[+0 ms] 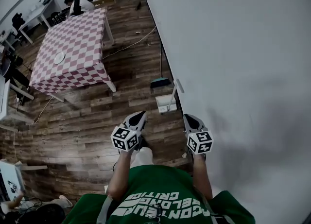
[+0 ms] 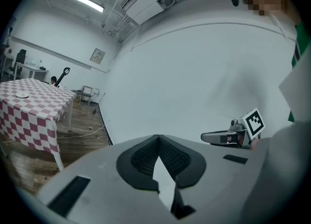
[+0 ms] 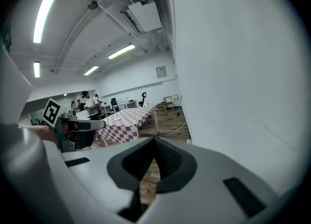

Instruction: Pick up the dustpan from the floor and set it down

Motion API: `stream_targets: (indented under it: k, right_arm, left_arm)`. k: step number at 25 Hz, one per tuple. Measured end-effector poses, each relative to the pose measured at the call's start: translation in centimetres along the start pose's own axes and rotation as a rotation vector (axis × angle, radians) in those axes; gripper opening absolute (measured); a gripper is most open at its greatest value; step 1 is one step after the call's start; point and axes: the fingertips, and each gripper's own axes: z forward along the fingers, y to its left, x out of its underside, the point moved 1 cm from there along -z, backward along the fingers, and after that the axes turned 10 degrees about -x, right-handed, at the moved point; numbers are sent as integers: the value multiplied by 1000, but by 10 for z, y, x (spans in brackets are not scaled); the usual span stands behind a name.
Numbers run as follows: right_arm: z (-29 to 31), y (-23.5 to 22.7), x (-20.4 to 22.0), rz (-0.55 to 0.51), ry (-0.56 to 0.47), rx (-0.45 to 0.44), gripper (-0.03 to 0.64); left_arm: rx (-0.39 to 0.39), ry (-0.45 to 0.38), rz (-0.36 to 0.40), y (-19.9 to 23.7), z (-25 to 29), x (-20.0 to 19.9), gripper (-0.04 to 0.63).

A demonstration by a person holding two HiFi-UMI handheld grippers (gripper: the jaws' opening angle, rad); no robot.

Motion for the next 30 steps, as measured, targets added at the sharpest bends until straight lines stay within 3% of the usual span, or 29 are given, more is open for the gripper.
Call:
stream_targets:
  k: [13,21,30]
  right_arm:
    - [122,12,-45,9,49,18,8]
    - [152,12,-52,-1,68,62,8]
    - [158,-17,-68,14,59,127,8]
  left_arm:
    - [42,29,-19,108,45,-48,3]
    - [74,34,-25,143,57,-57,3]
    - [70,25,-21,161,65,-74,3]
